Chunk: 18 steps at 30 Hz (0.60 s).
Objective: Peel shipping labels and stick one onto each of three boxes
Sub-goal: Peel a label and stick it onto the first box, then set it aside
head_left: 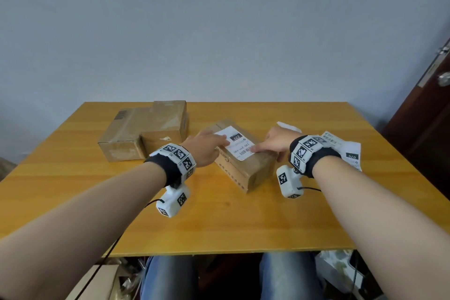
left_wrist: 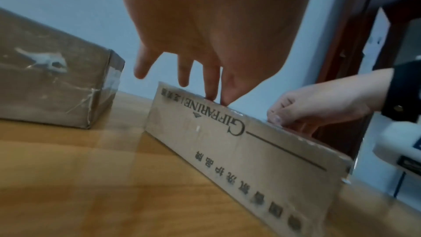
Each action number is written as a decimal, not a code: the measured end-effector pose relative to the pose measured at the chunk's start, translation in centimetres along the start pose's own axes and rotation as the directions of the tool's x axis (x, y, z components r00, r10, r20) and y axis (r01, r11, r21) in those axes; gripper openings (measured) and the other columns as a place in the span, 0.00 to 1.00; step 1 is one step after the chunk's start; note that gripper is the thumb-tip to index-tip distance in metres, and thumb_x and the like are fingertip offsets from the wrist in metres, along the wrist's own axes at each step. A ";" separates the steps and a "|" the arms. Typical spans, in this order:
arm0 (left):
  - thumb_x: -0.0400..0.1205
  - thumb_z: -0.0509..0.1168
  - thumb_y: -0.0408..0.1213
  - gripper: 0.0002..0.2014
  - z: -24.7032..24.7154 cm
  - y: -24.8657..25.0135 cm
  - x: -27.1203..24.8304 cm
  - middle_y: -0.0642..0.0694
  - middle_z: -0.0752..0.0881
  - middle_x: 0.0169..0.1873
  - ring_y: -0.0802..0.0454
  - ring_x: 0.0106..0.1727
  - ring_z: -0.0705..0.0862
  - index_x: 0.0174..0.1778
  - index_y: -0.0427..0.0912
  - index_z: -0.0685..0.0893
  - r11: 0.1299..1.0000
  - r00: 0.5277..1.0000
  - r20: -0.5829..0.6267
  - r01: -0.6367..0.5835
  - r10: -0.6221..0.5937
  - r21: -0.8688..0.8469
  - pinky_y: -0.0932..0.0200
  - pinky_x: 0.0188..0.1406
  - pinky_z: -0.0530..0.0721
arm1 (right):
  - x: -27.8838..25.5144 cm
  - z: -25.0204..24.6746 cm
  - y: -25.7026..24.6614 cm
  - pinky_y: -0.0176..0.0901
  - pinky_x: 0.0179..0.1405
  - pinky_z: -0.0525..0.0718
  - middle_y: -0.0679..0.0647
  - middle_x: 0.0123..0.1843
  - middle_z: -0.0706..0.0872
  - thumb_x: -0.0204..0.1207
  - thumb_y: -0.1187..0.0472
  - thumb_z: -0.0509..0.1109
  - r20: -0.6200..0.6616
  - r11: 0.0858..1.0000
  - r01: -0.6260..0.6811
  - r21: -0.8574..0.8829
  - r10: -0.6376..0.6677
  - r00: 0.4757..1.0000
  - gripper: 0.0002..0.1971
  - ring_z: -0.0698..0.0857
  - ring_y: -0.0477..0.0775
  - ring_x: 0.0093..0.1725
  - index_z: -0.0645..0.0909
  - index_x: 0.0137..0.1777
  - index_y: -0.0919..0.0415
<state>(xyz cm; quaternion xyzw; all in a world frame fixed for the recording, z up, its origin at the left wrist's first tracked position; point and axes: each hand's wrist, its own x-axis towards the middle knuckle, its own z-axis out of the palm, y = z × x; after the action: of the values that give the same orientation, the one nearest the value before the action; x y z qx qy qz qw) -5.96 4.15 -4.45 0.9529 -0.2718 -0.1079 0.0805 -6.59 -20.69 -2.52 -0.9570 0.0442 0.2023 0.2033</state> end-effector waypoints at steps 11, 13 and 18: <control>0.92 0.54 0.43 0.17 -0.5 -2.6 2.6 0.47 0.81 0.72 0.45 0.71 0.81 0.75 0.47 0.78 0.997 0.939 -0.336 0.062 -0.071 -0.038 0.42 0.66 0.84 | -1.2 0.0 0.3 0.56 0.57 0.92 0.45 0.48 0.97 0.80 0.38 0.76 0.240 0.990 0.131 0.050 -0.140 0.961 0.18 0.96 0.58 0.53 0.91 0.52 0.53; 0.92 0.54 0.46 0.19 -0.3 -2.2 3.0 0.48 0.80 0.75 0.44 0.74 0.79 0.77 0.48 0.76 0.991 0.919 -0.371 0.129 -0.130 -0.029 0.40 0.67 0.83 | -1.2 0.4 0.1 0.59 0.61 0.90 0.45 0.50 0.97 0.80 0.40 0.77 0.300 0.985 0.152 0.078 -0.168 0.939 0.17 0.96 0.58 0.54 0.92 0.53 0.54; 0.91 0.48 0.53 0.24 0.7 -0.2 4.1 0.45 0.81 0.74 0.41 0.72 0.81 0.81 0.48 0.70 0.977 0.916 -0.370 0.199 -0.156 0.081 0.39 0.66 0.82 | -0.7 1.1 -0.4 0.53 0.56 0.87 0.47 0.51 0.97 0.80 0.41 0.77 0.345 0.978 0.181 0.102 -0.205 0.916 0.18 0.94 0.61 0.58 0.91 0.55 0.56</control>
<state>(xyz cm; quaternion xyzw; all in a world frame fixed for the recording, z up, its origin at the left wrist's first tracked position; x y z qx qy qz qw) -2.67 2.04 -5.80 0.9802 -0.1707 0.0784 0.0630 -7.62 -19.87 -3.02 -0.8972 -0.0808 0.3483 0.2593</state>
